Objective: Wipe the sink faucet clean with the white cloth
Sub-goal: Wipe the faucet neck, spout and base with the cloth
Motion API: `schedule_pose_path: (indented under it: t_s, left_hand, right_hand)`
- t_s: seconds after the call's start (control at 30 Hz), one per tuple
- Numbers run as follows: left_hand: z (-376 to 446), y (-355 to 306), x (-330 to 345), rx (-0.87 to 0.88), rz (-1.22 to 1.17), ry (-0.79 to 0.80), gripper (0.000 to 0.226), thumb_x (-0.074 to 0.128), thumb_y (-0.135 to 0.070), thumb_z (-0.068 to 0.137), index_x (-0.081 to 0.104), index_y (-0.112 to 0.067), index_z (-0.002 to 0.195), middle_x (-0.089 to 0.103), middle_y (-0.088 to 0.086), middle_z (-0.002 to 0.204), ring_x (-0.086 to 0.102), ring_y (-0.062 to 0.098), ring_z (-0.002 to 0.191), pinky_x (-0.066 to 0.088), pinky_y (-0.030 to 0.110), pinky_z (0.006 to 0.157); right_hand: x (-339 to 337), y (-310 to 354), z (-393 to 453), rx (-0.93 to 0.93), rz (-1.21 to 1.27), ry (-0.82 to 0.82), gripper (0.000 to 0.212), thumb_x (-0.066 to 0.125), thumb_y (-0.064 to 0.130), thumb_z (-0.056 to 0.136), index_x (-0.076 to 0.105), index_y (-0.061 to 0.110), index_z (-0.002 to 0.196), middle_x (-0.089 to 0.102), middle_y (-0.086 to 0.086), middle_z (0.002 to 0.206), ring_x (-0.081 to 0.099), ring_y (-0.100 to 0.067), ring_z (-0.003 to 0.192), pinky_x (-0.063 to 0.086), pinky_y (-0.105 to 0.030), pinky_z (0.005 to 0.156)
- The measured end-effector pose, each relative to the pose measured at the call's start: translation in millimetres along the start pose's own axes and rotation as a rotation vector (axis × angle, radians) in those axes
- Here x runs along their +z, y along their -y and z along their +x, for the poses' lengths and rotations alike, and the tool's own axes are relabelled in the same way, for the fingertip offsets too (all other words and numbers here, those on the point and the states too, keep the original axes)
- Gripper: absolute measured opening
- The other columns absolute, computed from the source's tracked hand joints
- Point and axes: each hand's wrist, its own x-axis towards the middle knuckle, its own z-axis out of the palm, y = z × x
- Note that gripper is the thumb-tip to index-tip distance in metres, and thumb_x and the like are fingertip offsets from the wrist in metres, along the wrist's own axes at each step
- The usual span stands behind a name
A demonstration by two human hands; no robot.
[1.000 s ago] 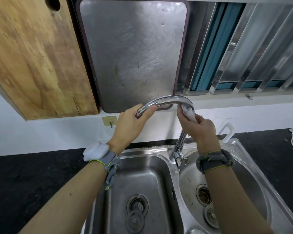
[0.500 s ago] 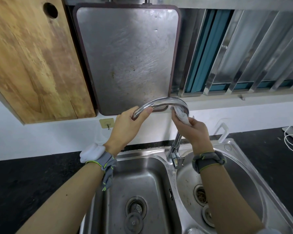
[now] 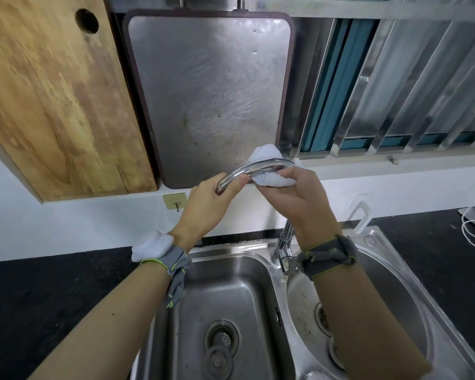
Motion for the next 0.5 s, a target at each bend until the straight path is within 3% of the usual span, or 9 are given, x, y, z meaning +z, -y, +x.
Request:
schedule_pose_path:
  t_s: [0.03,0.07,0.13,0.17,0.23,0.3,0.37,0.43,0.5]
  left_hand:
    - [0,0,0,0.001,0.001,0.0,0.065,0.039,-0.081,0.078,0.06,-0.019,0.076,0.052,-0.008,0.059,0.045,0.004,0.051,0.043,0.028,0.053]
    - [0,0,0,0.005,0.002,0.001,0.067,0.038,-0.082,0.076,0.06,-0.019,0.076,0.053,-0.006,0.059,0.045,0.004,0.051,0.043,0.028,0.053]
    - [-1,0,-1,0.005,0.001,0.004,0.07,0.037,-0.084,0.075,0.06,-0.017,0.076,0.055,-0.002,0.061,0.044,0.005,0.052,0.044,0.03,0.053]
    - [-1,-1,-2,0.001,0.0,0.007,0.07,0.038,-0.084,0.075,0.06,-0.017,0.076,0.055,-0.002,0.061,0.045,0.005,0.052,0.045,0.031,0.053]
    - [-2,-1,-4,-0.012,-0.01,0.022,0.067,0.039,-0.083,0.076,0.061,-0.019,0.076,0.055,-0.009,0.059,0.046,0.004,0.051,0.045,0.03,0.052]
    - [-2,-1,-5,-0.019,-0.021,0.035,0.064,0.04,-0.081,0.078,0.061,-0.02,0.076,0.054,-0.014,0.056,0.047,0.003,0.051,0.044,0.029,0.052]
    - [-3,-1,-5,-0.02,-0.031,0.039,0.063,0.041,-0.08,0.078,0.061,-0.02,0.075,0.053,-0.015,0.054,0.045,0.003,0.049,0.043,0.029,0.051]
    - [-3,-1,-5,-0.023,-0.043,0.04,0.063,0.042,-0.08,0.078,0.06,-0.02,0.075,0.051,-0.014,0.053,0.044,0.002,0.049,0.042,0.028,0.051]
    - [-4,0,-4,-0.028,-0.05,0.044,0.063,0.042,-0.08,0.078,0.06,-0.02,0.076,0.051,-0.013,0.054,0.044,0.002,0.05,0.042,0.028,0.052]
  right_hand:
    - [-3,1,3,0.013,-0.011,-0.033,0.048,0.029,-0.008,0.095,0.037,-0.009,0.142,0.046,-0.029,0.142,0.053,-0.042,0.124,0.041,-0.041,0.11]
    - [-5,1,-2,-0.073,-0.223,-0.01,0.046,0.033,-0.008,0.096,0.036,-0.012,0.142,0.044,-0.032,0.143,0.058,-0.042,0.117,0.048,-0.036,0.104]
    - [-13,-2,-14,-0.243,-0.625,-0.019,0.042,0.054,-0.003,0.095,0.047,-0.014,0.135,0.052,-0.032,0.137,0.071,-0.023,0.089,0.058,-0.016,0.072]
    - [-18,-2,-13,-0.338,-0.822,-0.067,0.04,0.065,0.003,0.091,0.056,-0.009,0.129,0.061,-0.026,0.129,0.073,-0.009,0.076,0.054,-0.009,0.062]
    - [-26,-2,-8,-0.47,-1.078,-0.124,0.035,0.078,0.014,0.083,0.069,0.003,0.115,0.073,-0.004,0.106,0.066,0.006,0.071,0.048,-0.003,0.061]
    - [-30,2,-5,-0.512,-1.127,-0.178,0.025,0.083,0.024,0.078,0.075,0.014,0.099,0.074,0.012,0.086,0.063,0.005,0.075,0.047,-0.004,0.066]
    - [-41,5,-4,-0.5,-1.087,-0.175,0.018,0.082,0.029,0.077,0.075,0.017,0.09,0.072,0.017,0.073,0.064,0.001,0.069,0.049,-0.006,0.063]
    - [-45,5,-1,-0.457,-1.02,-0.246,0.021,0.084,0.034,0.074,0.074,0.019,0.085,0.071,0.018,0.067,0.062,0.004,0.063,0.052,-0.008,0.068]
    - [-44,4,5,-0.449,-1.004,-0.345,0.024,0.086,0.038,0.07,0.074,0.02,0.079,0.074,0.016,0.07,0.065,0.002,0.071,0.053,-0.013,0.079]
